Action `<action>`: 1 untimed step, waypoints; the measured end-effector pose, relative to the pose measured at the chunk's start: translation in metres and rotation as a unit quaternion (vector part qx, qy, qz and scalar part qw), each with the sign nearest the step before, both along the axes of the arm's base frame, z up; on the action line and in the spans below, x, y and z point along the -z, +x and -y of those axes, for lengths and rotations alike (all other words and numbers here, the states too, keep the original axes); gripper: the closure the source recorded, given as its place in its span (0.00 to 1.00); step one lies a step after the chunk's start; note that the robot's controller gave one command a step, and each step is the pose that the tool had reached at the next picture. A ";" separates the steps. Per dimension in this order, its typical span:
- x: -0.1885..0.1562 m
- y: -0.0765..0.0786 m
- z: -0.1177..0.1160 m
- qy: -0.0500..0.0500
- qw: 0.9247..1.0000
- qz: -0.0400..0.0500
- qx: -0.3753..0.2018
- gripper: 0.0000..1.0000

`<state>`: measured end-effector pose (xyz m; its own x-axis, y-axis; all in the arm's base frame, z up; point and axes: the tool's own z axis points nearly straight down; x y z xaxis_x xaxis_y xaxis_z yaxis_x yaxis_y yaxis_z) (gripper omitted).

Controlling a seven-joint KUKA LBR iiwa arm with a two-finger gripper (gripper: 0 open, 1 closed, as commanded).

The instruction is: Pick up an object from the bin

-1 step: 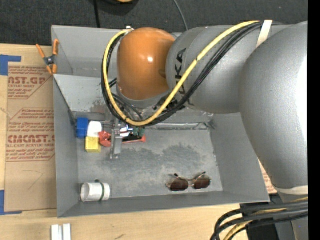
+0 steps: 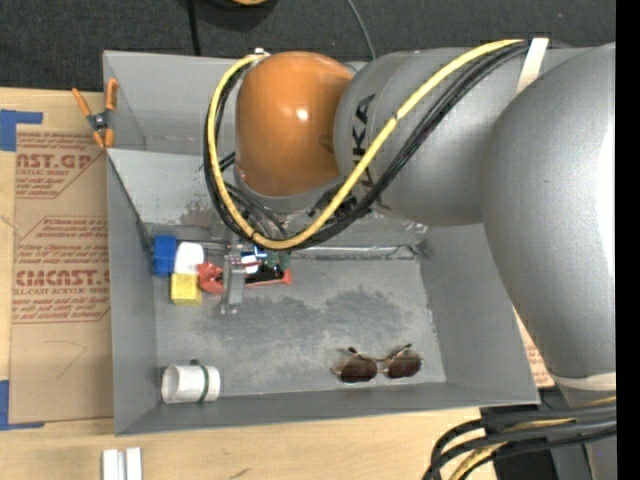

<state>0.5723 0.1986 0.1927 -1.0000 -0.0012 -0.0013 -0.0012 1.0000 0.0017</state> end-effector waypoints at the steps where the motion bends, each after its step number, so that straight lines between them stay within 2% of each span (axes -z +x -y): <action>1: 0.040 0.008 0.004 0.001 0.999 0.002 -0.034 0.00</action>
Offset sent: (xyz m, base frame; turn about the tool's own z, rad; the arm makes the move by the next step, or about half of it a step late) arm 0.0046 -0.0284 -0.1227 -0.1440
